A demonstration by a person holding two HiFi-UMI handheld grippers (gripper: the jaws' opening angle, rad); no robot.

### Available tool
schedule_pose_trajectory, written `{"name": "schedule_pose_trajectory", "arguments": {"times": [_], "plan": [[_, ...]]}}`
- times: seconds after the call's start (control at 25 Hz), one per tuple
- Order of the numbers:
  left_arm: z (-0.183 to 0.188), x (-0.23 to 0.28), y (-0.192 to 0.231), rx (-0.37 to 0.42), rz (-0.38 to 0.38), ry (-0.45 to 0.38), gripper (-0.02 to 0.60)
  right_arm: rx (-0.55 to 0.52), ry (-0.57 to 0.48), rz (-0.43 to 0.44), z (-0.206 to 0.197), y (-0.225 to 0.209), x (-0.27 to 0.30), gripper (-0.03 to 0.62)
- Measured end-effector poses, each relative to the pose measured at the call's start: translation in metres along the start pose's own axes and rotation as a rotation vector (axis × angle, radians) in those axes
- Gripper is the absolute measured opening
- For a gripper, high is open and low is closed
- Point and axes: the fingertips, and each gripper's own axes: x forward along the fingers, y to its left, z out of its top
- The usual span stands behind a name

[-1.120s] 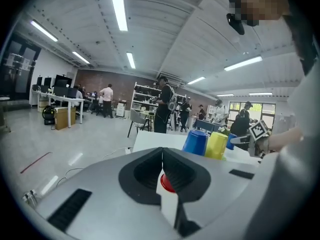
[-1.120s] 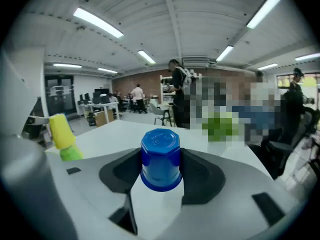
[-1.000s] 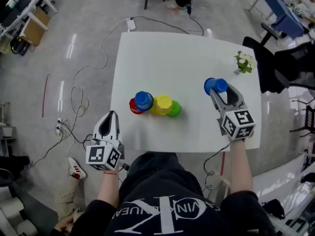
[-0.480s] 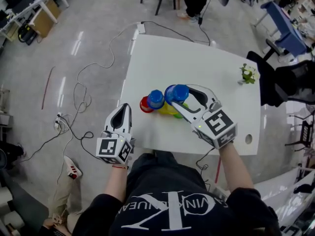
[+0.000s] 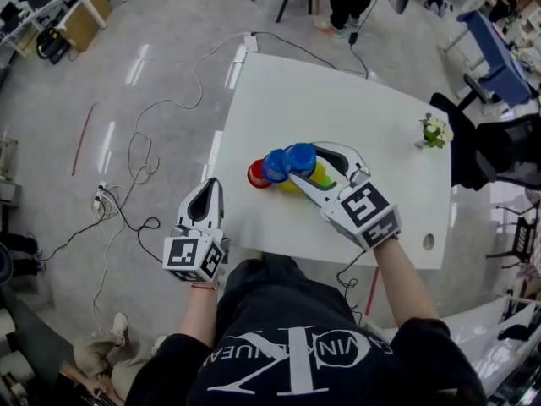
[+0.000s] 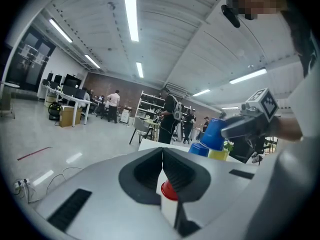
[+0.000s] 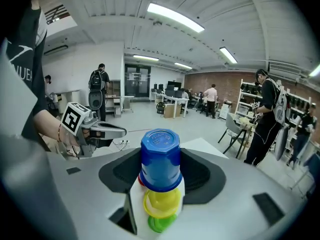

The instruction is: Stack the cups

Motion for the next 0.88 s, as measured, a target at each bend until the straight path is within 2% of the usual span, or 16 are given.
{"name": "schedule_pose_trajectory", "arguments": {"times": [0.56,0.88], "plan": [[-0.002,0.0015,-0.0024,-0.005,-0.015,0.009,0.005,-0.035,0.01,0.002,0.0,-0.0015,0.0001,0.283],[-0.0029,0.0014,-0.0033,-0.005,-0.024,0.01,0.005,-0.018,0.001,0.011,-0.0013,0.0003,-0.0017,0.307]]}}
